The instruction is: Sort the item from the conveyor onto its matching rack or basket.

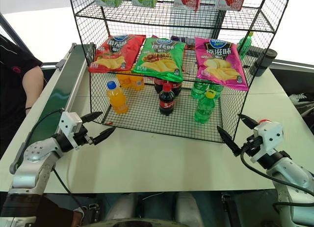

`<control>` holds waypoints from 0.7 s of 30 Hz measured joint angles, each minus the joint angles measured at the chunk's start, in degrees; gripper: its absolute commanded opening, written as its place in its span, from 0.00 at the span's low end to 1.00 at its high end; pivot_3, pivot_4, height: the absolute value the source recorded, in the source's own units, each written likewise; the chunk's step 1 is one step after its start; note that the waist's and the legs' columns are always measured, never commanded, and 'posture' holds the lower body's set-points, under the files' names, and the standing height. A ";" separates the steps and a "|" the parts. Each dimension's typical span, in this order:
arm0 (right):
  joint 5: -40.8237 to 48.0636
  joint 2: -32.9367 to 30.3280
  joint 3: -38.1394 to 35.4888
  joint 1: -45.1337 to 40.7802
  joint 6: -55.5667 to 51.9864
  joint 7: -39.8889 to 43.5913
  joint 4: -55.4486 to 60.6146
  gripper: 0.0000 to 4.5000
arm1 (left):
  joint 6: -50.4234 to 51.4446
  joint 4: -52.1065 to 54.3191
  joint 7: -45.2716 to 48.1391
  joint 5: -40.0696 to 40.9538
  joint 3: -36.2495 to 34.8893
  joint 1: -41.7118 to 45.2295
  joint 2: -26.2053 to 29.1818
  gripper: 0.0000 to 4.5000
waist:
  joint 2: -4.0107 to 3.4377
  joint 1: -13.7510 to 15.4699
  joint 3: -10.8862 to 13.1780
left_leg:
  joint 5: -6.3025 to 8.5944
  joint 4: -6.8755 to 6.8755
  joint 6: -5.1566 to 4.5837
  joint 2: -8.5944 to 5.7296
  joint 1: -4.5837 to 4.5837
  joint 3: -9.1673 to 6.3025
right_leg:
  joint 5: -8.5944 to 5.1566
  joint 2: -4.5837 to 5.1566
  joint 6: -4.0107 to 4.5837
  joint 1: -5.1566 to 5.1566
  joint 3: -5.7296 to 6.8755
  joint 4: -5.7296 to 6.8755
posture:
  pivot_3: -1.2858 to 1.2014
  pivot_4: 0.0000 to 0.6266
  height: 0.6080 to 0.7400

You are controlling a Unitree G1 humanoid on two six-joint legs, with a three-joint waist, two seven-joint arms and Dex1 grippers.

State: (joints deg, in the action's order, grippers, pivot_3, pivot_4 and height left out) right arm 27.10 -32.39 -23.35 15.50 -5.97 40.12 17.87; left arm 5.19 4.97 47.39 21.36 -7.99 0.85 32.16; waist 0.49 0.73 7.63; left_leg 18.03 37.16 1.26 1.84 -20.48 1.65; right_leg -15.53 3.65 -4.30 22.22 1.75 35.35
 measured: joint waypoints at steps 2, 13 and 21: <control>-0.02 0.00 0.02 0.02 -0.27 -0.46 0.38 0.99 | -0.26 -0.28 0.09 0.00 0.00 0.02 0.00 1.00 | 0.00 -0.01 0.00 | 0.00 0.00 0.00 0.00 0.00 0.00 | 0.00 -0.01 0.00 0.00 0.00 0.00 | 0.52 0.24 1.00; -0.06 -0.01 0.23 0.04 -2.63 -1.95 3.30 0.99 | -0.49 -1.00 -0.16 -0.41 0.04 1.63 -0.01 1.00 | 0.00 -0.02 0.00 | 0.00 0.00 0.00 0.00 0.00 0.00 | 0.03 -0.03 -0.06 0.00 0.00 0.00 | 0.52 0.24 1.00; -1.16 -0.02 0.33 -0.35 -2.80 -1.87 3.29 0.99 | -0.55 -1.60 -0.43 -1.04 0.05 1.62 -0.19 1.00 | 0.00 -0.02 0.00 | 0.00 0.00 0.00 0.00 0.00 0.00 | 0.03 -0.04 -0.06 0.00 0.01 0.00 | 0.52 0.24 1.00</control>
State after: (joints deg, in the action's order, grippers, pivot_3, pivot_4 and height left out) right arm 25.94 -32.41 -23.02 15.16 -8.78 38.25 21.16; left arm 4.64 3.37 46.95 20.32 -7.95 2.47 31.97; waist 0.49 0.71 7.63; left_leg 18.03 37.16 1.26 1.83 -20.48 1.66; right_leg -15.49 3.61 -4.35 22.22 1.75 35.35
